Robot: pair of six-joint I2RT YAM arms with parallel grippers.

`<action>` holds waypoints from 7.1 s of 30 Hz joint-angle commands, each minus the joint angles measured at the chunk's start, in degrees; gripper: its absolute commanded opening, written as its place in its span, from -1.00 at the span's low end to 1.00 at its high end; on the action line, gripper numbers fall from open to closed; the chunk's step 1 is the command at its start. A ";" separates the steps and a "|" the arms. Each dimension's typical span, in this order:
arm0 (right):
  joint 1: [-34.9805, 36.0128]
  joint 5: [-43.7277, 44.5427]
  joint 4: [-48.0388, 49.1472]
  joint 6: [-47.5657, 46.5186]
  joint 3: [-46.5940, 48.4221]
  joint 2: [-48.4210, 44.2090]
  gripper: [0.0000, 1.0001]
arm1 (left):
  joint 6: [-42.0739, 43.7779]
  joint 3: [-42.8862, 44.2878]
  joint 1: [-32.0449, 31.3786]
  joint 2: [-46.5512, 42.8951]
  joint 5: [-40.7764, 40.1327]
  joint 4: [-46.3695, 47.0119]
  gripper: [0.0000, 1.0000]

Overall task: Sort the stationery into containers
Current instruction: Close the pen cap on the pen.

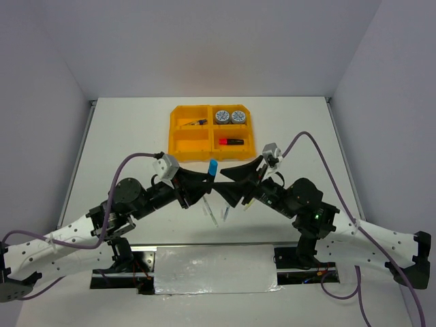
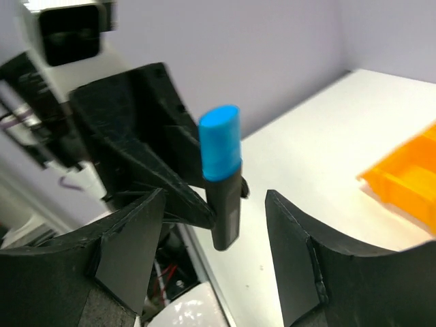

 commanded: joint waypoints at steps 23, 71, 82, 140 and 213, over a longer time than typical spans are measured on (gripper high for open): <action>2.92 14.73 -1.44 -0.34 8.14 10.51 -0.13 | 4.19 0.67 -1.98 1.42 -7.67 4.09 -1.00; -15.36 -52.07 19.66 4.05 3.05 7.17 -1.00 | -2.04 5.85 -2.06 5.46 24.85 3.30 -0.49; -15.45 -49.53 16.24 2.22 1.64 4.89 0.35 | 0.58 4.98 -1.98 2.48 21.60 1.10 -1.00; -15.10 -44.51 22.74 10.03 -2.14 5.15 0.46 | 1.29 9.99 -1.98 5.99 19.49 -5.84 -1.00; -12.72 -46.36 21.24 7.21 -13.12 15.07 -1.00 | 7.80 14.73 3.03 5.46 18.26 -7.17 -1.00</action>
